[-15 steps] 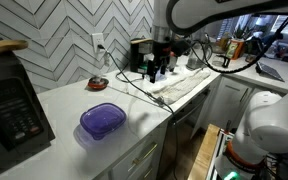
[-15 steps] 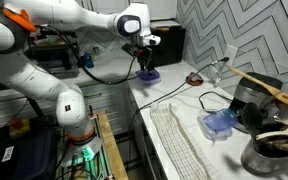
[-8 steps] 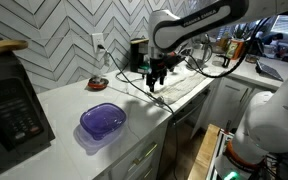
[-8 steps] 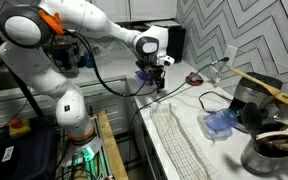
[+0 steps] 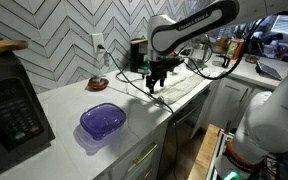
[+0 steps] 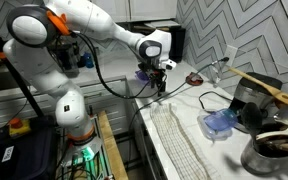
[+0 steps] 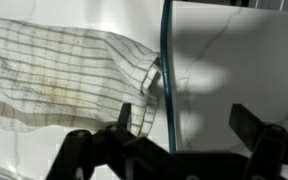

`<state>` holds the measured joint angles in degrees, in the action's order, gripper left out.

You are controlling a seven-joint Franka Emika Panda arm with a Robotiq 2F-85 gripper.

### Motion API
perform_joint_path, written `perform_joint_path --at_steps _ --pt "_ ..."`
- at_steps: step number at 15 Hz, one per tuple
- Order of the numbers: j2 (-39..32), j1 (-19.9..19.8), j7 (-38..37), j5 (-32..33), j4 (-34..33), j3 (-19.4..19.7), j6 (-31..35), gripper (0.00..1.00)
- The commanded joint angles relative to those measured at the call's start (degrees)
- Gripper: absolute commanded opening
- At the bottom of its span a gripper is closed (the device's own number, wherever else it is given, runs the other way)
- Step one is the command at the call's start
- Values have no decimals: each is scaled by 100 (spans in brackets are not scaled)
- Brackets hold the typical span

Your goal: Fold the tea towel a quarter way in from left to right, fold the tea towel a quarter way in from right to left, fold the tea towel in half from left to right

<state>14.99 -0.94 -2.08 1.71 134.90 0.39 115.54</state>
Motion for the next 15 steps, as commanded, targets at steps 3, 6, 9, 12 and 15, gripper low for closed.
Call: perform_joint_path --at_steps 3,6,9,12,15 --pt "-344 -217 170 136 80 207 573 100" --pt "-525 -282 463 103 97 340 887 100" --pt "-715 -311 775 -13 58 453 975 100" --pt "-878 -360 1036 -62 17 546 899 100" --pt "-1051 -355 1280 -249 -9 583 933 100"
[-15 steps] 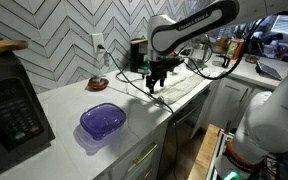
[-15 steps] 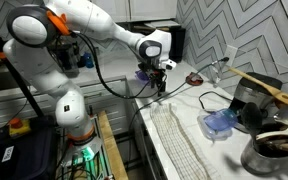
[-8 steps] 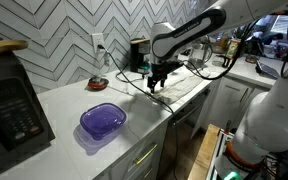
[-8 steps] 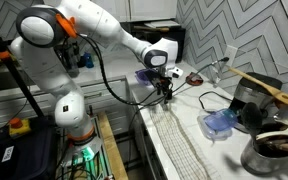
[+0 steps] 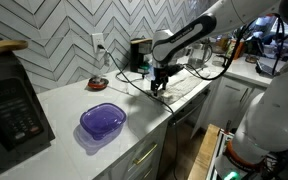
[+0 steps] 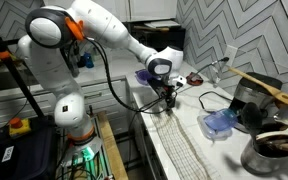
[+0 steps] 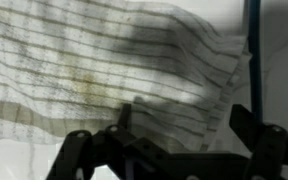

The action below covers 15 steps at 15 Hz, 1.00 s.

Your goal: Fold the tea towel a quarter way in from left to right, fold the tea towel a quarter way in from right to left, fold the tea towel in half from left to right

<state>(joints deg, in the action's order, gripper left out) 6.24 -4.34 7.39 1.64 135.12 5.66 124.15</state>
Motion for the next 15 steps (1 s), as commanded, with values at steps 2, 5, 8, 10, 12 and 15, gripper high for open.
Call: perform_joint_path --at_steps 2,5,8,10,12,15 --pt "-258 -2 525 -453 -45 55 77 100" --pt "-349 -21 636 -547 -83 41 0 80" --pt "-396 -49 536 -449 -100 41 -4 62" --pt "-420 -53 523 -435 -112 37 -8 45" --pt "-450 -48 509 -426 -143 28 -17 31" --pt "-325 -70 464 -324 -146 42 -96 7"
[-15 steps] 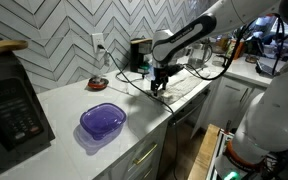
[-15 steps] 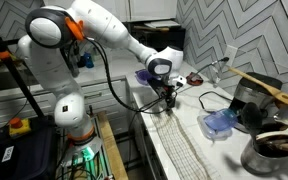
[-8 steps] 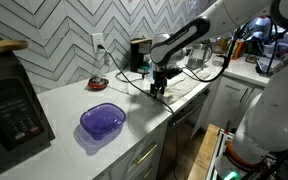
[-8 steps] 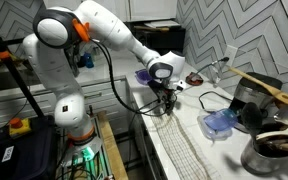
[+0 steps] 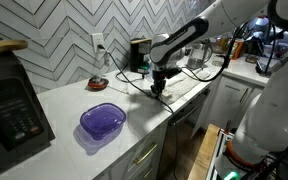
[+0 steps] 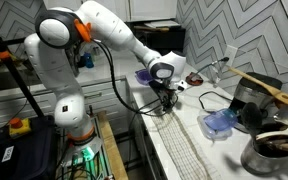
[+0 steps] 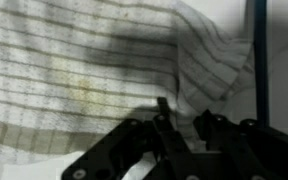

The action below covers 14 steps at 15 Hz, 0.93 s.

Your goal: Fold the tea towel a quarter way in from left to right, fold the tea towel a quarter way in from right to left, fold the tea towel in half from left to right

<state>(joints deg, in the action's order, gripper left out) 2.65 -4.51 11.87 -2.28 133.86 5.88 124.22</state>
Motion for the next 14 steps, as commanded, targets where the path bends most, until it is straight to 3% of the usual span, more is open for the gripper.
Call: perform_joint_path --at_steps 1,13,14 --pt "147 -80 14 137 -4 41 -159 1" --pt "1072 -629 158 990 -131 579 -446 2" --pt "1023 -555 33 922 -115 506 -343 8"
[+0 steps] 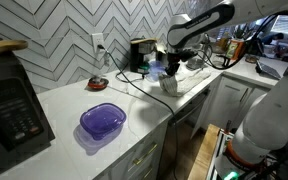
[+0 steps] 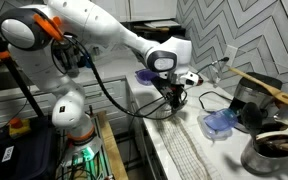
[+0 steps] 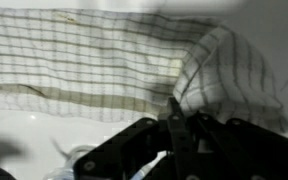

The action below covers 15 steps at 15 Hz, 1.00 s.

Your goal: Fold the tea towel a quarter way in from left to right, fold the tea towel a quarter way in from right to left, fold the tea towel in half from left to right

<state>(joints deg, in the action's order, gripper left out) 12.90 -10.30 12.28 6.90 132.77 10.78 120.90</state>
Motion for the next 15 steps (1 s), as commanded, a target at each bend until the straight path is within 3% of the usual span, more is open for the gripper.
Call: perform_joint_path --at_steps 1,5,6,9,15 --pt "20 -10 33 5 -21 63 -11 8" --pt "21 -25 46 4 -26 88 -11 8" --pt "21 -25 46 4 -26 88 -11 2" --pt "-182 -145 -100 256 -87 138 168 2" --pt "-616 -482 176 512 -83 524 718 2"
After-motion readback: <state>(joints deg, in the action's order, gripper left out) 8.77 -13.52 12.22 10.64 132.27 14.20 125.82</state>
